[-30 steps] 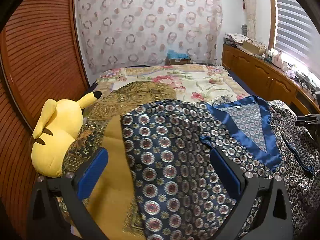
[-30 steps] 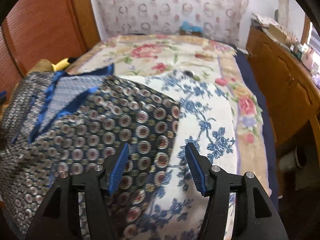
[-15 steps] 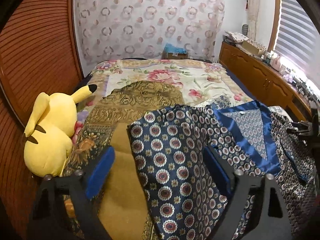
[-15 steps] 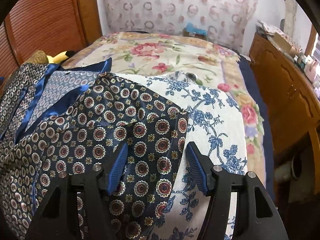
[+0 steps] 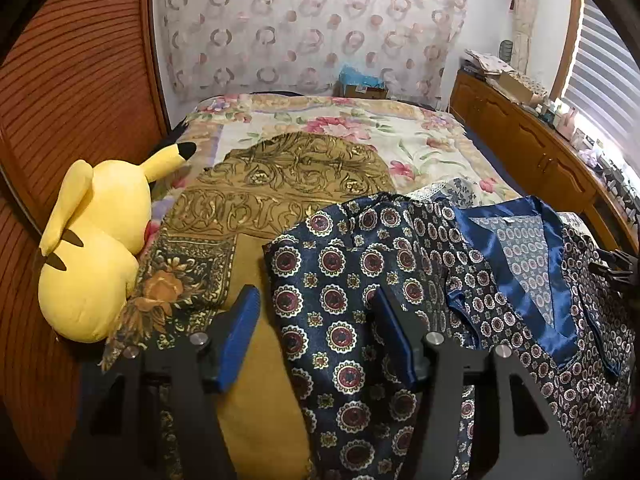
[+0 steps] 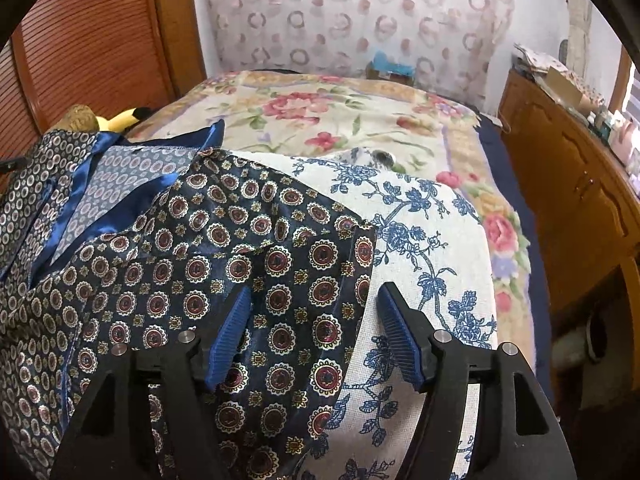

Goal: Fold small clothes

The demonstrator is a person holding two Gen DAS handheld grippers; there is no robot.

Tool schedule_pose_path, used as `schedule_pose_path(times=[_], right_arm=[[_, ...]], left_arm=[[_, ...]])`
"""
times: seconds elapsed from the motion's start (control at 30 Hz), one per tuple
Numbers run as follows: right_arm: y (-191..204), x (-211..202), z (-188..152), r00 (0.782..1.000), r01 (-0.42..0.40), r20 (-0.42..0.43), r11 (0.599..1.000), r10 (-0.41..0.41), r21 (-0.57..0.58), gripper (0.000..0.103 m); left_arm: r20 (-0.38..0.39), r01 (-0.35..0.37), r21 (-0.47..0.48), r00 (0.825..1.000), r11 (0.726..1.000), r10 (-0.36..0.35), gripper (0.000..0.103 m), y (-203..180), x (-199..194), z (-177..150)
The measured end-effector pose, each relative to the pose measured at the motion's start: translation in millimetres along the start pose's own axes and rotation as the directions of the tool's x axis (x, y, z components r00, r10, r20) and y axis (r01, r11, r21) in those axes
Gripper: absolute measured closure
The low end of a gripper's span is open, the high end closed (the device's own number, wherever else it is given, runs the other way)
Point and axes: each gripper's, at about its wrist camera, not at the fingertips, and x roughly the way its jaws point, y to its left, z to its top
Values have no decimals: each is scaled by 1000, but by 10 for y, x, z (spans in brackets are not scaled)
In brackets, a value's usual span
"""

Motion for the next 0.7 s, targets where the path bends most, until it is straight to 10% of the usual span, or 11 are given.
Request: schedule_pose_path(times=[0.13, 0.27, 0.7], right_arm=[[-2, 1, 0, 1000, 0, 0, 1000, 0, 0, 35], [-7, -1, -1, 1000, 0, 0, 1000, 0, 0, 35], [-4, 0, -2, 1000, 0, 0, 1000, 0, 0, 35]], left_arm=[[-4, 9, 0, 1000, 1000, -9, 44, -2, 32, -1], [4, 50, 10, 999, 999, -50, 73, -58, -33, 19], [-21, -21, 37, 1000, 999, 22, 70, -42, 14, 61]])
